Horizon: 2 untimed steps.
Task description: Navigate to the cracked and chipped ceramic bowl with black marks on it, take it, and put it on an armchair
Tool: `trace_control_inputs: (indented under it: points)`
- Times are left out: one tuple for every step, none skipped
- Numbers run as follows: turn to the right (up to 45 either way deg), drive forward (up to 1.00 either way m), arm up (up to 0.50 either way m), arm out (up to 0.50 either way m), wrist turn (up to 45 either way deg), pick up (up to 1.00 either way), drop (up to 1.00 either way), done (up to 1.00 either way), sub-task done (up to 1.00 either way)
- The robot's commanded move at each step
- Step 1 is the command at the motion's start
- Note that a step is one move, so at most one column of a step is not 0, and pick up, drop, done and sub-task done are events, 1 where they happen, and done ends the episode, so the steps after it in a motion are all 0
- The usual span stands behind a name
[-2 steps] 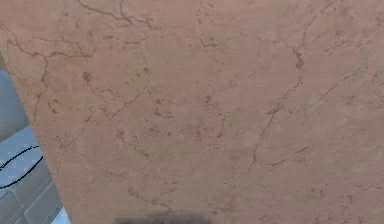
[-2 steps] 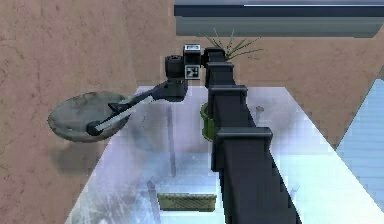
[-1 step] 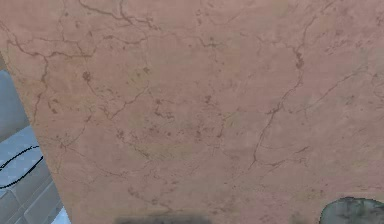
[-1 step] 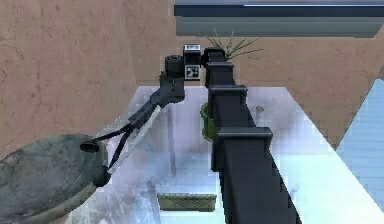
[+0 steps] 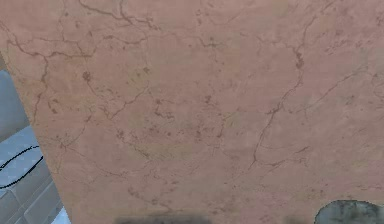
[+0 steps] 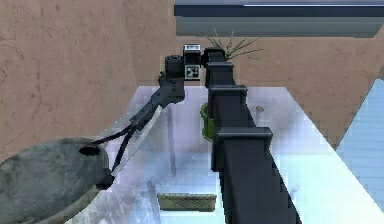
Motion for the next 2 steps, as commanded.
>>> trace_control_inputs:
  points:
    - [0.0,0.0,0.0,-0.3,0.0,0.0,0.0,0.0,0.0]
    - [-45.0,0.0,0.0,0.0,0.0,0.0,0.0,0.0,0.0]
